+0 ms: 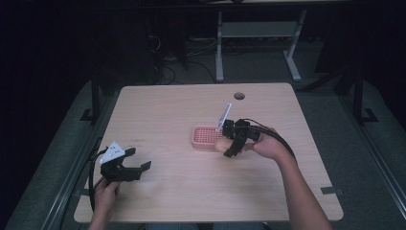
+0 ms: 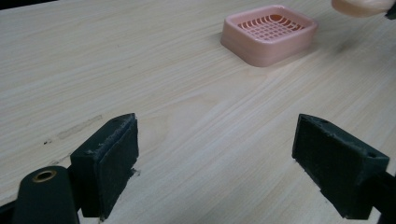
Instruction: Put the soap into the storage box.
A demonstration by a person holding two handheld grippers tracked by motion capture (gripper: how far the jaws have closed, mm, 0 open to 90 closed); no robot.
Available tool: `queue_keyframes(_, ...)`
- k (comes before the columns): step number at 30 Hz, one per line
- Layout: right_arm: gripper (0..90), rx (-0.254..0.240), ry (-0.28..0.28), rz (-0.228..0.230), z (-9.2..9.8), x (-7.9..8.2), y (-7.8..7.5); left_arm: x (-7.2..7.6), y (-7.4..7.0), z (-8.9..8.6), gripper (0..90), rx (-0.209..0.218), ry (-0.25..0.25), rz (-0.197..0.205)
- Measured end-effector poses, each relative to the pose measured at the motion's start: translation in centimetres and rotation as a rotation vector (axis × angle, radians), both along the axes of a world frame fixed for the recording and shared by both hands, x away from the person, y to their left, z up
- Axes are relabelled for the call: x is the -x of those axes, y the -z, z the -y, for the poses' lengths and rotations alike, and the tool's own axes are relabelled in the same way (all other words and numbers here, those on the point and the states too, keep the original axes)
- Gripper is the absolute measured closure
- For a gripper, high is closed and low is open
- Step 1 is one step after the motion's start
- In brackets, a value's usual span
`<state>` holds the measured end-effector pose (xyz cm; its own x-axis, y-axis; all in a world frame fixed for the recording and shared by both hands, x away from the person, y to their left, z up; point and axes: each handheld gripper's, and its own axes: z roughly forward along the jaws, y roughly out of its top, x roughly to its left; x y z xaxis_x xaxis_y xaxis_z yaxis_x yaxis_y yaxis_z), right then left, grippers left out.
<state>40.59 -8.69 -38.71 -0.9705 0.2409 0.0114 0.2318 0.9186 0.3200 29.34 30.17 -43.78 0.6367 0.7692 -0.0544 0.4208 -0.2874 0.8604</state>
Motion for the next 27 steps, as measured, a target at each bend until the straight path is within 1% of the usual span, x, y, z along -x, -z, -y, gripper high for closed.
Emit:
queue_keyframes(1, 31.8, 0.000, -0.001, 0.007, -0.1, -0.1, 0.0, 0.0, 0.0, 0.0, 14.3, 0.000, 0.000, 0.003)
queue_keyframes(2, 31.8, -0.001, -0.001, 0.000, -0.2, -0.2, -0.1, 0.0, 0.0, 0.1, 14.3, 0.000, 0.000, 0.002)
queue_keyframes(9, 31.9, 0.012, -0.013, -0.001, -1.1, -0.9, -0.4, 0.0, 0.0, -0.1, 14.3, 0.003, -0.001, 0.006)
queue_keyframes(10, 31.8, 0.008, -0.012, 0.006, -1.2, -1.0, -0.4, 0.0, 0.0, -0.1, 14.3, 0.002, -0.001, 0.005)
queue_keyframes(12, 31.8, -0.008, -0.009, -0.004, -1.3, -1.2, -0.4, 0.0, 0.0, 0.0, 14.3, 0.005, 0.000, 0.004)
queue_keyframes(14, 31.8, -0.009, -0.010, -0.002, -1.3, -1.3, -0.4, 0.0, 0.0, 0.0, 14.2, 0.003, 0.000, 0.003)
queue_keyframes(16, 31.8, 0.012, -0.013, -0.002, -1.7, -1.6, -0.4, 0.0, 0.0, 0.0, 14.3, 0.002, 0.000, 0.002)
queue_keyframes(20, 31.8, 0.015, -0.017, -0.002, -2.1, -2.0, -0.7, 0.0, -0.1, -0.1, 14.3, 0.003, -0.001, 0.007)
queue_keyframes(22, 31.8, 0.007, -0.016, 0.005, -2.2, -2.2, -0.9, 0.1, -0.1, -0.1, 14.3, 0.002, -0.001, 0.005)
queue_keyframes(24, 31.8, 0.001, -0.012, -0.006, -2.3, -2.5, -0.9, 0.0, -0.1, -0.1, 14.3, 0.002, 0.001, 0.005)
queue_keyframes(26, 31.8, 0.024, -0.017, -0.001, -2.7, -2.7, -0.9, 0.0, -0.1, 0.0, 14.3, 0.005, -0.001, 0.007)
queue_keyframes(27, 31.8, 0.029, -0.018, -0.001, -2.8, -2.8, -0.9, 0.0, -0.1, 0.0, 14.3, 0.005, -0.001, 0.006)
